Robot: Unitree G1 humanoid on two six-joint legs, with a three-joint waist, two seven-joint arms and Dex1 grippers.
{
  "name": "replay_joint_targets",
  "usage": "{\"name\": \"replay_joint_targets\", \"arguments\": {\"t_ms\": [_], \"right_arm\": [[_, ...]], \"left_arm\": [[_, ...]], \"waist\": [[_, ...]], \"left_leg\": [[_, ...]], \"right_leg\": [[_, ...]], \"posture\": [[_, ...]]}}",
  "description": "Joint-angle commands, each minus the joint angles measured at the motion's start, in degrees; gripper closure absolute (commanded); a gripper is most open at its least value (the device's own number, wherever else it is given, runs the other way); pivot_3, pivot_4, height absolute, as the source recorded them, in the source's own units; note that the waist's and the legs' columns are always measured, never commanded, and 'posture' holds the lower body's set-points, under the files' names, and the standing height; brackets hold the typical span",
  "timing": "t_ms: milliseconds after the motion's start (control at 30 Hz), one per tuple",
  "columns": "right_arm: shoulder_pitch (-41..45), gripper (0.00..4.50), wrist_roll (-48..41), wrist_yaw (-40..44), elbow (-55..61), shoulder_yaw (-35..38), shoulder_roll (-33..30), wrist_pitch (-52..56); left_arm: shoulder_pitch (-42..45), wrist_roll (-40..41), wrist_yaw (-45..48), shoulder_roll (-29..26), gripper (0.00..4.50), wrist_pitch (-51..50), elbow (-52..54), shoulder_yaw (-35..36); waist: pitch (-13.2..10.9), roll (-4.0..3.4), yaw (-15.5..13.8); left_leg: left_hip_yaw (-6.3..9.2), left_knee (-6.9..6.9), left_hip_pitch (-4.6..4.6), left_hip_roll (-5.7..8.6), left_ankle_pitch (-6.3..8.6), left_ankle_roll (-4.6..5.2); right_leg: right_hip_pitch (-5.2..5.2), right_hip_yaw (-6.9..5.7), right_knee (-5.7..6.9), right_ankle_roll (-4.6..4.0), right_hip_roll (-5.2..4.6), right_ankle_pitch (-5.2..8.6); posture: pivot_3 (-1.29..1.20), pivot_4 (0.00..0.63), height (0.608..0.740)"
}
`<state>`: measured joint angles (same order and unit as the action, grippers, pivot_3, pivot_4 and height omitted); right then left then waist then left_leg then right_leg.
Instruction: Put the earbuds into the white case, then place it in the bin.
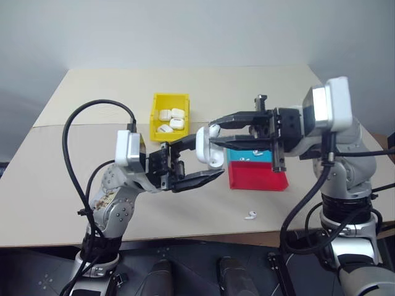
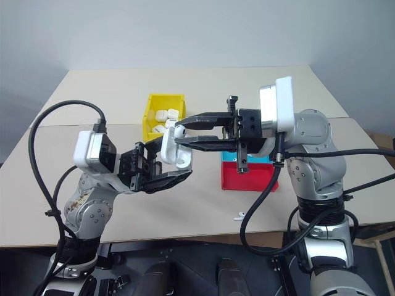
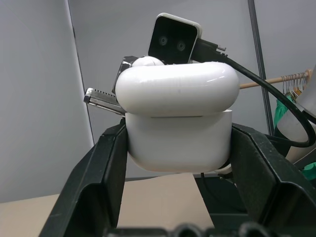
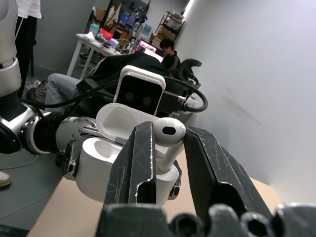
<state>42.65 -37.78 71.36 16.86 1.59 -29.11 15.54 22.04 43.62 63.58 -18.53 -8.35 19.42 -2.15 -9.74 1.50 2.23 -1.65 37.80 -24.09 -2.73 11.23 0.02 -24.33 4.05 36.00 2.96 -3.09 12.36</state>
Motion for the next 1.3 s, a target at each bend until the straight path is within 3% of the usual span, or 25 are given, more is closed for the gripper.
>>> {"name": "replay_joint_targets", "arguments": {"t_ms": [33, 167, 333, 467, 567, 700, 800, 933, 1133, 1300], "right_arm": [[-0.14, 2.82, -0.66, 0.69, 1.04, -0.38, -0.81, -0.47], [0.29, 1.5, 1.63, -1.33, 0.21, -0.66, -1.09, -1.29], [-0.64, 1.5, -1.52, 1.53, 0.45, 2.69, -3.96, -2.16], [1.25, 1.5, -3.04, 5.14, -4.46, 5.48, -13.09, 4.07], [6.32, 1.5, 5.77, 5.82, -13.03, -0.63, -20.34, 7.37], [16.08, 1.5, 22.75, 9.9, -24.06, -14.24, -23.21, 3.08], [23.18, 1.5, 35.39, 12.41, -34.37, -23.62, -21.79, -3.64], [34.23, 1.5, 48.45, 11.58, -57.74, -33.92, -11.35, -7.18], [40.25, 1.5, 57.71, 5.83, -78.86, -37.54, -3.76, -13.82], [41.51, 1.5, 62.63, 1.9, -87.2, -37.87, -0.36, -16.59]], "left_arm": [[0.6, 0.39, 0.15, 0.43, 1.72, 1.33, 1.88, 0.47], [0.77, 0.05, 0.27, 0.48, 1.72, 1.2, 1.56, 0.45], [0.46, -1.68, 0.34, 0.0, 1.72, 1.86, 0.97, 0.5], [-3.13, -9.01, 4.87, -3.79, 1.72, 8.96, -4.47, 1.1], [-7.04, -11.46, 8.15, -6.86, 1.72, 13.33, -7.2, 1.63], [-11.04, -14.08, 7.21, -7.89, 1.72, 15.84, -6.81, 1.54], [-12.45, -15.13, 7.66, -8.15, 1.72, 17.83, -7.51, 1.33], [-13.97, -14.45, 4.49, -7.75, 1.72, 15.61, -4.38, 0.84], [-15.27, -14.13, 3.28, -8.62, 1.72, 15.05, -2.85, 1.0], [-15.41, -14.76, 2.88, -9.04, 1.72, 15.65, -2.98, 0.7]], "waist": [[0.0, 0.0, 0.0], [0.0, 0.0, 0.02], [0.0, 0.0, -0.03], [0.0, 0.0, -0.18], [-0.01, -0.01, 0.29], [-0.03, -0.02, 0.7], [-0.03, -0.02, 0.51], [-0.04, -0.03, 0.64], [-0.05, -0.04, -0.11], [-0.05, -0.05, 0.13]], "left_leg": [[0.0, 0.0, 0.0, 0.0, 0.0, 0.0], [0.0, 0.0, 0.01, 0.0, 0.0, 0.0], [0.0, 0.0, -0.01, 0.0, 0.0, 0.0], [0.0, 0.0, -0.03, 0.02, 0.0, 0.0], [-0.09, 0.0, 0.01, 0.02, 0.0, 0.0], [-0.21, -0.03, 0.02, -0.05, 0.01, -0.01], [-0.22, -0.08, 0.0, -0.09, 0.01, -0.01], [-0.42, -0.11, -0.43, -0.05, 0.02, 0.0], [-0.34, -0.29, -0.45, -0.03, 0.01, 0.01], [-0.34, -0.37, -0.46, -0.02, 0.01, 0.01]], "right_leg": [[0.0, 0.0, 0.0, -0.01, 0.0, 0.01], [-0.01, 0.0, 0.0, -0.03, 0.0, 0.02], [0.0, 0.0, -0.01, -0.04, 0.0, 0.03], [0.0, 0.0, -0.06, -0.05, -0.02, 0.03], [-0.04, 0.02, -0.09, -0.46, -0.07, 0.22], [-0.21, 0.07, -0.03, -0.5, -0.1, 0.2], [-0.31, 0.03, 0.0, -0.53, -0.08, 0.21], [-0.8, 0.16, 0.05, -0.55, -0.12, -0.27], [-0.82, 0.08, 0.06, -0.6, -0.11, -0.25], [-0.84, 0.08, 0.05, -0.6, -0.1, -0.25]], "posture": [[0.0, 0.15, 0.74], [0.0, 0.15, 0.74], [0.0, 0.15, 0.74], [0.0, 0.15, 0.74], [0.0, 0.15, 0.74], [0.0, 0.15, 0.74], [0.0, 0.15, 0.74], [0.0, 0.15, 0.74], [0.0, 0.15, 0.74], [0.0, 0.15, 0.74]]}}
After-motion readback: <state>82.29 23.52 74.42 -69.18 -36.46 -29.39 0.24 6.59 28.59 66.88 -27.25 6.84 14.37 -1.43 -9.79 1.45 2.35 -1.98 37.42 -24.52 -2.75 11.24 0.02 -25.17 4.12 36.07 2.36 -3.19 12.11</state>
